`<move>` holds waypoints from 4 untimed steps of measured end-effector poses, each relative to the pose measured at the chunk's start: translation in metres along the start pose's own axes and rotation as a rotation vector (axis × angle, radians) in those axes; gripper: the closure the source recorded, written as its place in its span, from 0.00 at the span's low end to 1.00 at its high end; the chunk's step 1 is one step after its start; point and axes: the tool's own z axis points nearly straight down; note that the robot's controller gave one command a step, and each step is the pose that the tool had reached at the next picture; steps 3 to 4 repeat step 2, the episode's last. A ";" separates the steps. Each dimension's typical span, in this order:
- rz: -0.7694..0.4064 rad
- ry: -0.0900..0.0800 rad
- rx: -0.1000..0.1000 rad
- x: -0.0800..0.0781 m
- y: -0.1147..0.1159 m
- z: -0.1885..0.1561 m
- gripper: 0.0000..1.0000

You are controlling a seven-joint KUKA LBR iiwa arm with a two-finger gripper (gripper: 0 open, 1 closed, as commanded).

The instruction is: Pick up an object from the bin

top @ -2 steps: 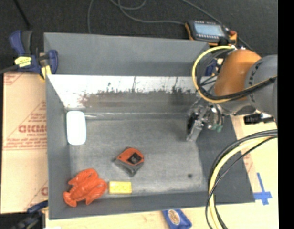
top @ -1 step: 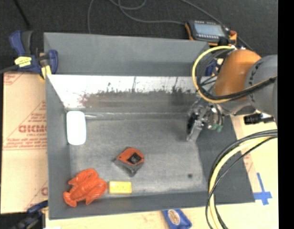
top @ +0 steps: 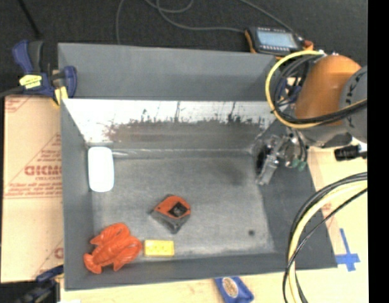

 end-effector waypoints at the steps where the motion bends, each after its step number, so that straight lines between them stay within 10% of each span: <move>1: -0.085 -0.005 0.000 0.002 0.023 -0.078 1.00; 4: -0.097 -0.009 0.000 0.002 0.029 -0.091 1.00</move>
Offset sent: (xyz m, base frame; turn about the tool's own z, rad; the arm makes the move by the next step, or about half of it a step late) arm 0.0125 0.0601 0.1209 -0.1056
